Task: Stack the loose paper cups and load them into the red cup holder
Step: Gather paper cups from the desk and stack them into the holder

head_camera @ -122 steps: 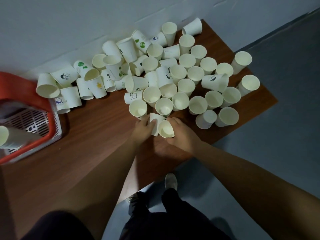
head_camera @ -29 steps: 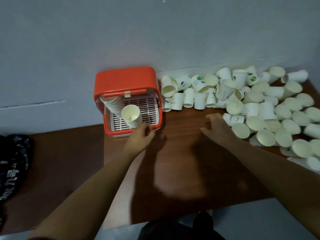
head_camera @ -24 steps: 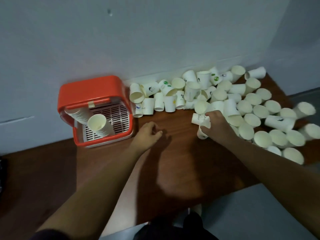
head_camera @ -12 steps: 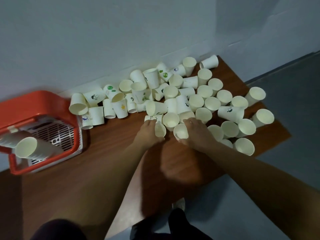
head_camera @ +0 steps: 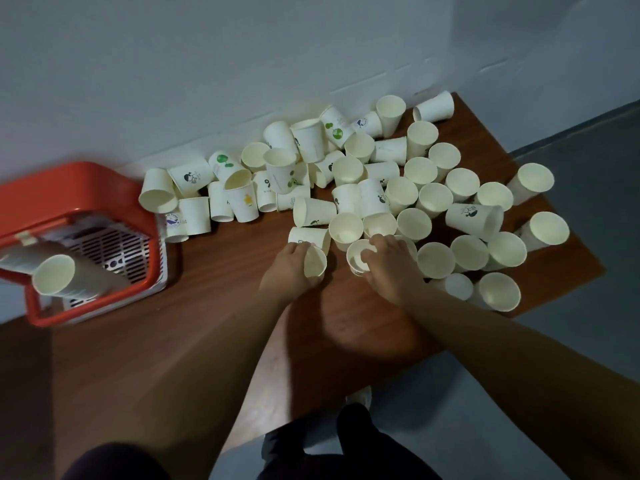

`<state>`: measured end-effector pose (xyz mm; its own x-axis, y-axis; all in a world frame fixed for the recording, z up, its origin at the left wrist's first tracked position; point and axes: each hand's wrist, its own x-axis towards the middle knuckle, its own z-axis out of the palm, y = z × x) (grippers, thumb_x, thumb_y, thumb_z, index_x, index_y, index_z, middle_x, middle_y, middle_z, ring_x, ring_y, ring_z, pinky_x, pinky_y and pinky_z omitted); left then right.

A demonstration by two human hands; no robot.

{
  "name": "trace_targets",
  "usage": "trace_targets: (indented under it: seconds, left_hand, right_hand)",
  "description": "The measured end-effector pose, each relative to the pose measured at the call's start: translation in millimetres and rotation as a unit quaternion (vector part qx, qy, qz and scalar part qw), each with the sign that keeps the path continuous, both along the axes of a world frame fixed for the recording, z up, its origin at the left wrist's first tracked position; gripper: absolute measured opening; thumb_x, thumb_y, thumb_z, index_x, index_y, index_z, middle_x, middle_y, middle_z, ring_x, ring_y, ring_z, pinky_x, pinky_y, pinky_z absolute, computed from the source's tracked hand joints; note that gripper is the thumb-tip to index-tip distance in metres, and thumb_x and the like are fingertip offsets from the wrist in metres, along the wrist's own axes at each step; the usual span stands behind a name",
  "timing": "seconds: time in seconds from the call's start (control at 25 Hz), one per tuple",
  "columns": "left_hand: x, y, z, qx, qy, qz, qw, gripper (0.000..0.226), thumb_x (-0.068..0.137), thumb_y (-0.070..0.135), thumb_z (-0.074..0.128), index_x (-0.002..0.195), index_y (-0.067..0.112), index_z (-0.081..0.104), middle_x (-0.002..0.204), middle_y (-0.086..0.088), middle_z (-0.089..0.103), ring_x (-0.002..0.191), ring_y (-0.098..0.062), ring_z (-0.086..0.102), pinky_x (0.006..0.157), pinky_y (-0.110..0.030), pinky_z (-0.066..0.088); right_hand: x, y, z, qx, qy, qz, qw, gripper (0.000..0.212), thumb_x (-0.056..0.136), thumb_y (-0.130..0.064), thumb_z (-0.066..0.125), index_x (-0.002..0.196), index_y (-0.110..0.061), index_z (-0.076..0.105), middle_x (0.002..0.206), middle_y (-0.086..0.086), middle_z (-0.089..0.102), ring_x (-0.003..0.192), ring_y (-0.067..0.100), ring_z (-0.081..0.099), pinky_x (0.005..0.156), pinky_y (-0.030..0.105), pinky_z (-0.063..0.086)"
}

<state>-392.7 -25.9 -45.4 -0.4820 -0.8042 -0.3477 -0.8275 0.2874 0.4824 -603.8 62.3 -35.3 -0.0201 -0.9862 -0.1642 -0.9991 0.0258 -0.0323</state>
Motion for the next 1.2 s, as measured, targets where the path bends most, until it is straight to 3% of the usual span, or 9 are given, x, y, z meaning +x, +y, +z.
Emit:
trace_targets:
  seconds: [0.16, 0.32, 0.48, 0.6, 0.72, 0.8, 0.88, 0.96, 1.2]
  left_hand:
    - [29, 2, 11, -0.007, 0.029, 0.030, 0.999, 0.077, 0.078, 0.038, 0.077, 0.142, 0.014, 0.043, 0.135, -0.007, 0.046, 0.122, -0.027, 0.049, 0.097, -0.037, 0.044]
    - [80, 2, 26, -0.004, 0.053, 0.075, 0.996, 0.075, 0.075, 0.035, 0.079, 0.140, 0.018, 0.046, 0.133, -0.004, 0.047, 0.121, -0.024, 0.050, 0.095, -0.033, 0.043]
    - [139, -1, 53, -0.015, 0.058, 0.123, 0.991, 0.078, 0.075, 0.033, 0.081, 0.142, 0.018, 0.045, 0.137, -0.004, 0.046, 0.125, -0.023, 0.049, 0.100, -0.031, 0.040]
    - [196, -9, 86, -0.049, 0.058, 0.167, 0.983, 0.077, 0.076, 0.033, 0.082, 0.142, 0.018, 0.045, 0.138, -0.006, 0.047, 0.124, -0.025, 0.048, 0.099, -0.032, 0.037]
    - [262, -16, 113, -0.092, 0.059, 0.232, 0.967, 0.073, 0.076, 0.032, 0.081, 0.139, 0.016, 0.047, 0.135, -0.008, 0.050, 0.121, -0.027, 0.050, 0.098, -0.034, 0.039]
    - [302, -20, 125, -0.118, 0.051, 0.277, 0.952, 0.073, 0.076, 0.034, 0.082, 0.137, 0.013, 0.048, 0.134, -0.011, 0.051, 0.121, -0.029, 0.050, 0.099, -0.037, 0.040]
    - [337, -22, 132, -0.128, 0.048, 0.319, 0.938, 0.073, 0.077, 0.037, 0.081, 0.137, 0.015, 0.046, 0.136, -0.011, 0.049, 0.123, -0.029, 0.049, 0.101, -0.041, 0.043]
    - [368, -25, 136, -0.140, 0.058, 0.355, 0.922, 0.070, 0.078, 0.034, 0.079, 0.137, 0.013, 0.047, 0.134, -0.012, 0.050, 0.123, -0.030, 0.049, 0.101, -0.042, 0.042]
    - [398, -47, 125, -0.145, 0.102, 0.390, 0.904, 0.068, 0.078, 0.031, 0.080, 0.135, 0.013, 0.048, 0.132, -0.011, 0.049, 0.123, -0.027, 0.048, 0.101, -0.038, 0.040]
  right_hand:
    - [17, 0, 6, -0.013, -0.021, 0.016, 1.000, 0.013, 0.080, -0.023, 0.073, 0.088, -0.014, 0.074, 0.120, 0.011, 0.060, 0.106, 0.030, 0.054, 0.089, 0.043, 0.042]
    - [51, -7, 28, -0.061, -0.100, 0.048, 0.992, 0.015, 0.065, -0.020, 0.077, 0.070, -0.007, 0.071, 0.103, 0.014, 0.065, 0.085, 0.032, 0.062, 0.074, 0.042, 0.051]
    - [93, -31, 65, -0.022, -0.239, -0.020, 0.971, 0.009, 0.081, -0.020, 0.068, 0.077, -0.013, 0.065, 0.137, 0.008, 0.048, 0.116, 0.026, 0.054, 0.093, 0.035, 0.043]
    - [138, -59, 95, 0.007, -0.304, -0.038, 0.952, 0.008, 0.084, -0.023, 0.068, 0.084, -0.018, 0.061, 0.148, 0.000, 0.037, 0.129, 0.017, 0.047, 0.095, 0.026, 0.037]
    - [195, -88, 122, 0.017, -0.344, -0.006, 0.939, 0.008, 0.081, -0.022, 0.068, 0.085, -0.018, 0.062, 0.145, 0.001, 0.040, 0.134, 0.015, 0.040, 0.099, 0.024, 0.029]
    - [232, -105, 134, 0.011, -0.363, 0.016, 0.932, 0.008, 0.077, -0.023, 0.068, 0.080, -0.020, 0.062, 0.135, 0.003, 0.050, 0.129, 0.017, 0.044, 0.101, 0.027, 0.032]
    - [268, -118, 143, -0.005, -0.378, 0.046, 0.925, 0.008, 0.070, -0.027, 0.065, 0.070, -0.023, 0.058, 0.104, -0.003, 0.061, 0.106, 0.019, 0.055, 0.089, 0.033, 0.043]
    - [302, -128, 152, -0.011, -0.384, 0.059, 0.921, 0.010, 0.070, -0.026, 0.065, 0.067, -0.023, 0.056, 0.086, -0.008, 0.057, 0.091, 0.018, 0.054, 0.074, 0.031, 0.040]
    - [366, -157, 153, -0.057, -0.373, 0.084, 0.922, 0.012, 0.074, -0.022, 0.066, 0.070, -0.017, 0.055, 0.100, -0.004, 0.060, 0.104, 0.018, 0.044, 0.079, 0.025, 0.029]
